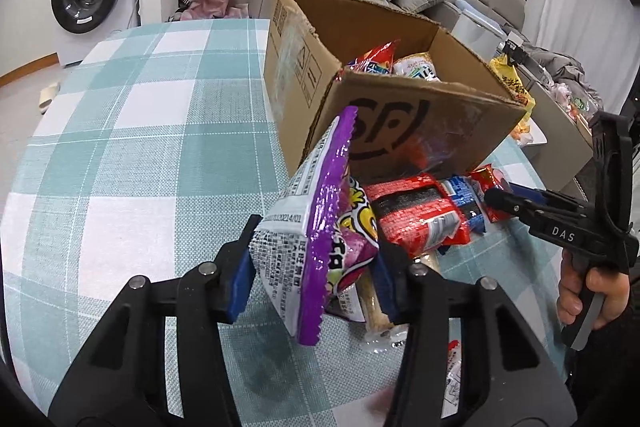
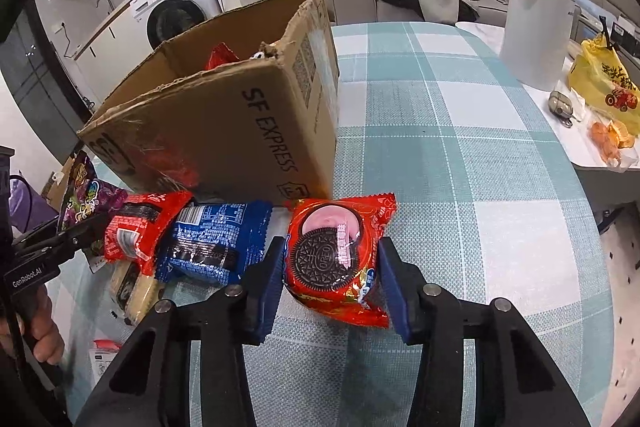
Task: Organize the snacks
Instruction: 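Lift both held packs and carry them over the box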
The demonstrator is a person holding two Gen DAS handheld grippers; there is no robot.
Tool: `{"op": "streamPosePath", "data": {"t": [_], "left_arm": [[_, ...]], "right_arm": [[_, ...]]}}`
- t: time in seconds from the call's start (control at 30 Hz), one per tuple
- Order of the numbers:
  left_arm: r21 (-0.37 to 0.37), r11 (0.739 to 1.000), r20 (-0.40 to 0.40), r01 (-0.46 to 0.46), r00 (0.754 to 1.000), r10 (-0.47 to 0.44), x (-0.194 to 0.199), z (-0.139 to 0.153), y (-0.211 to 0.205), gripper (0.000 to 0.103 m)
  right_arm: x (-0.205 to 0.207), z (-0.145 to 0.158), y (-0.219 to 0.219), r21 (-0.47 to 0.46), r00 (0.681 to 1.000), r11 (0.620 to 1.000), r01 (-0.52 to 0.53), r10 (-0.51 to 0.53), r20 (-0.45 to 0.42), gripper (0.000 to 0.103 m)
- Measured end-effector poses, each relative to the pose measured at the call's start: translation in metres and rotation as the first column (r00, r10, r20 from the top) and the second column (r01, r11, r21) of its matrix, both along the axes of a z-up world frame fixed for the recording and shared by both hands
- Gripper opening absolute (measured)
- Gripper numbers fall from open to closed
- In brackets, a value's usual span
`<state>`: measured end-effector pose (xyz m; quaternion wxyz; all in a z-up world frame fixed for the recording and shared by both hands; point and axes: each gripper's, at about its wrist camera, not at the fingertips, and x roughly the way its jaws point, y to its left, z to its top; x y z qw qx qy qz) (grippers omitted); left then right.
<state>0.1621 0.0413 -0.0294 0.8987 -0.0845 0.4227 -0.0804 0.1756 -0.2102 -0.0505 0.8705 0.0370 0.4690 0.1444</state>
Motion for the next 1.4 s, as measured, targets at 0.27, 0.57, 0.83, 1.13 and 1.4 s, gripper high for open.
{"op": "streamPosePath", "data": {"t": [0.27,0.57,0.83,1.13,1.4], "left_arm": [[-0.005,1.0,0.029,-0.004,1.0,0.004,-0.01,0.01,0.003,0.047],[-0.014,1.0,0.07,-0.015,0.997,0.015,-0.023,0.027,0.008,0.047],[-0.014,1.0,0.105,-0.02,0.994,0.021,-0.034,0.045,0.008,0.047],[-0.013,0.999,0.145,-0.03,0.989,0.031,-0.045,0.067,0.005,0.047],[-0.002,1.0,0.183,-0.026,0.983,0.026,-0.048,0.089,-0.002,0.047]], "right_arm": [[-0.013,0.011,-0.003,0.003,1.0,1.0,-0.001,0.001,0.029,0.046],[-0.025,0.034,-0.005,0.025,0.996,1.0,-0.002,0.0,0.087,0.046],[-0.033,0.052,-0.003,0.04,0.991,0.999,-0.02,0.014,0.131,0.046],[-0.041,0.07,-0.005,0.057,0.984,0.998,-0.021,0.011,0.175,0.046],[-0.044,0.087,-0.008,0.077,0.977,0.997,-0.026,0.009,0.213,0.046]]}}
